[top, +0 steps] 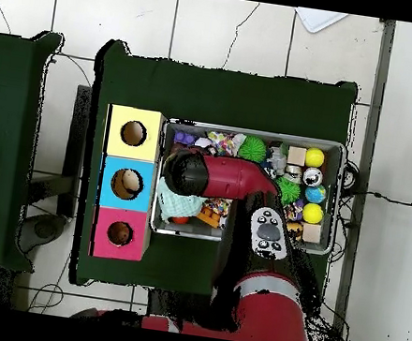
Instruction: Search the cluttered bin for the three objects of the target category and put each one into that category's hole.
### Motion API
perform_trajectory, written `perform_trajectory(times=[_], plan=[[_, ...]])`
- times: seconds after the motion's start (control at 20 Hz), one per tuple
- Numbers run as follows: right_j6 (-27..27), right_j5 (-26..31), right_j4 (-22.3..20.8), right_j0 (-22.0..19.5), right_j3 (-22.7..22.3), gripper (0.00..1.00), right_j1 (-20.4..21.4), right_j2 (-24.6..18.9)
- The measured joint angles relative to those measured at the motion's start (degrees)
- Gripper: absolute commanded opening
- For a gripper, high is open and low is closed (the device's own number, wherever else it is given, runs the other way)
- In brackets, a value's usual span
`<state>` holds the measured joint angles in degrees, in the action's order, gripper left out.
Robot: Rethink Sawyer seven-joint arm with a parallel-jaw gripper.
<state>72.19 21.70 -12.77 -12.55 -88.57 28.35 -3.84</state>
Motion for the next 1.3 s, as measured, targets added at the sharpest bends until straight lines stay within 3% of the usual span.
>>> perform_trajectory(times=[0.4,1.3], plan=[[0.0,0.92,0.55,0.02,-0.25,1.0,0.0,0.31],[0.0,1.8,6.26,-0.17,-2.95,1.0,-1.53,0.84]])
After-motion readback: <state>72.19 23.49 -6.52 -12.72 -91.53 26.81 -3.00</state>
